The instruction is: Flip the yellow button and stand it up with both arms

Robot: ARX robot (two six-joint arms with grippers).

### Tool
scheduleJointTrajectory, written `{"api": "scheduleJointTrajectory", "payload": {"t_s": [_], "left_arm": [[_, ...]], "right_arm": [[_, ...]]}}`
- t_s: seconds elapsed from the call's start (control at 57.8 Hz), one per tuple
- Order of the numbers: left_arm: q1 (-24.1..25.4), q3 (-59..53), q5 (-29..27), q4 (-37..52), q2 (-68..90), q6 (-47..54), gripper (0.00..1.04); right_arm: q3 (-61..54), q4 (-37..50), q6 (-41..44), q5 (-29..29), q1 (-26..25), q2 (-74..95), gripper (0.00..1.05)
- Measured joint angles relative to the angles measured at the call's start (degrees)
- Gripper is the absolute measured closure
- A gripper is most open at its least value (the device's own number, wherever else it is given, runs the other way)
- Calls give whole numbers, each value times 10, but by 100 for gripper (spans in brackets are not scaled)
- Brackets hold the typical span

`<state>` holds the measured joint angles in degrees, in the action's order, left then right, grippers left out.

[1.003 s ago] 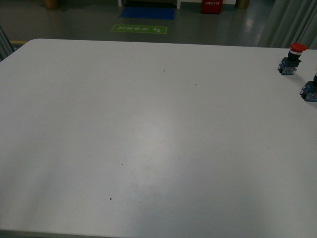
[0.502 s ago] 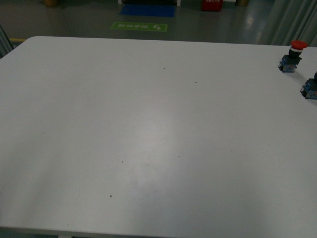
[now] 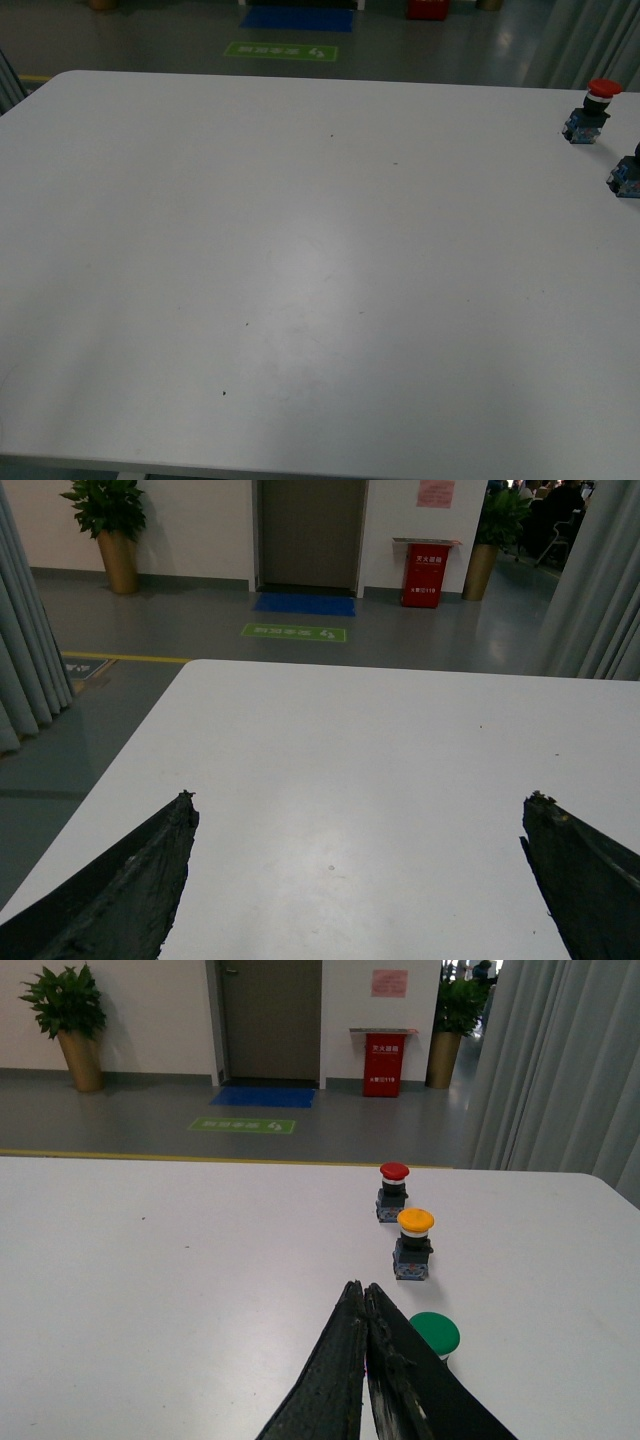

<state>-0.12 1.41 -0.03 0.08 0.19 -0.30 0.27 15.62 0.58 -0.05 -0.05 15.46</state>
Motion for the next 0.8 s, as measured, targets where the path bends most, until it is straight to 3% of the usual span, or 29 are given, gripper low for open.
{"api": "scheduleJointTrajectory", "payload": {"t_s": [0.363, 0.467, 0.692, 0.795], "left_arm": [[0, 0, 0, 0, 0, 0, 7], [0, 0, 0, 0, 0, 0, 7], [0, 0, 0, 0, 0, 0, 7], [0, 0, 0, 0, 0, 0, 7]], "right_arm": [[0, -58, 0, 0, 0, -58, 101], [0, -151, 0, 0, 0, -132, 101], [0, -155, 0, 0, 0, -152, 101], [0, -155, 0, 0, 0, -152, 76]]}}
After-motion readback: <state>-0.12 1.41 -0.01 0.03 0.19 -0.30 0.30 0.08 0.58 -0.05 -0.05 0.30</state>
